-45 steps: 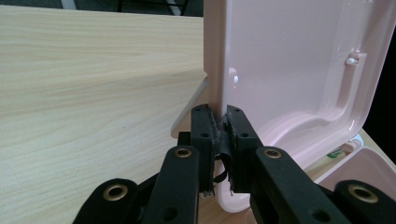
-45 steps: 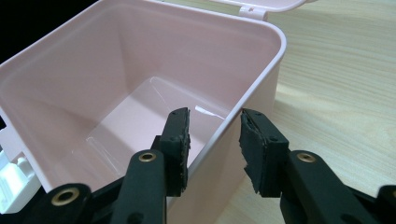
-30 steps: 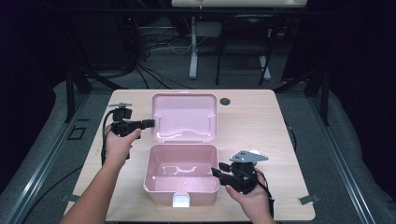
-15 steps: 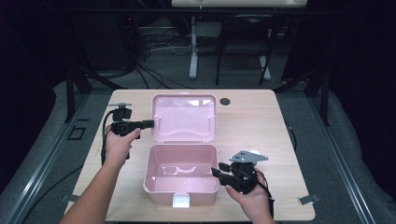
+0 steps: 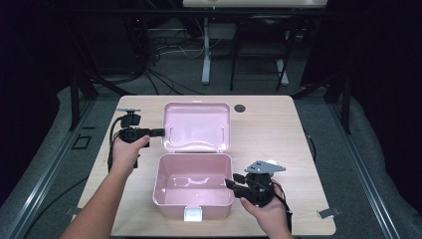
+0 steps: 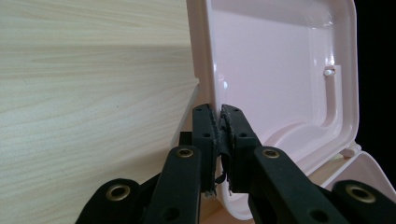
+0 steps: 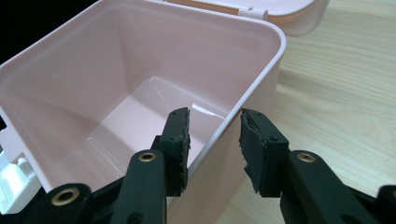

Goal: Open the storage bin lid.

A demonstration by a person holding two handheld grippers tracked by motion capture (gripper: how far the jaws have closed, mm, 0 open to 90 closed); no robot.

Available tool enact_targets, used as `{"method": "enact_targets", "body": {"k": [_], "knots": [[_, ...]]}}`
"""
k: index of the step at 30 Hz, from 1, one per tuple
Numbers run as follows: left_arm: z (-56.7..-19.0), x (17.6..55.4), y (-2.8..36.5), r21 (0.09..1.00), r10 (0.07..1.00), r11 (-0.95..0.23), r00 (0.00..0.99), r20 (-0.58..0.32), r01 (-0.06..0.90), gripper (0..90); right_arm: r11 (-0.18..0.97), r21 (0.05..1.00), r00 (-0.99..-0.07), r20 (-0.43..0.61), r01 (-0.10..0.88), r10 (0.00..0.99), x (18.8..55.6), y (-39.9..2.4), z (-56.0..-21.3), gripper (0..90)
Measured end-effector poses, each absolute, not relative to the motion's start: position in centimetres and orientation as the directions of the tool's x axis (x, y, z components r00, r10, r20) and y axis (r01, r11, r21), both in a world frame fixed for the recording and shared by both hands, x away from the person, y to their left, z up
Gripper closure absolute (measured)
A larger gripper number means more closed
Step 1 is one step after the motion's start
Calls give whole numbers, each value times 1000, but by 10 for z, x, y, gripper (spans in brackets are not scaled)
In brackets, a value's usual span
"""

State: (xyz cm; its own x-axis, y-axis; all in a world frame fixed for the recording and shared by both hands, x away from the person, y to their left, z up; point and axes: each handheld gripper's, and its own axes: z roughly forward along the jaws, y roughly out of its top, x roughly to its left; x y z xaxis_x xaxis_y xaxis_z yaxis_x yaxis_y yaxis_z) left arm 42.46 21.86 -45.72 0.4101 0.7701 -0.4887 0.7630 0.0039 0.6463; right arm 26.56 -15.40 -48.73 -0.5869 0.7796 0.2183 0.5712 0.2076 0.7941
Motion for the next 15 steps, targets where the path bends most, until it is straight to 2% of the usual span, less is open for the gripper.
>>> {"method": "enact_targets", "body": {"k": [15], "knots": [[-462,429,219,621,769,16,387,-508,783,846,208,794,-587,218,572,780,266,-154,-487,629]]}}
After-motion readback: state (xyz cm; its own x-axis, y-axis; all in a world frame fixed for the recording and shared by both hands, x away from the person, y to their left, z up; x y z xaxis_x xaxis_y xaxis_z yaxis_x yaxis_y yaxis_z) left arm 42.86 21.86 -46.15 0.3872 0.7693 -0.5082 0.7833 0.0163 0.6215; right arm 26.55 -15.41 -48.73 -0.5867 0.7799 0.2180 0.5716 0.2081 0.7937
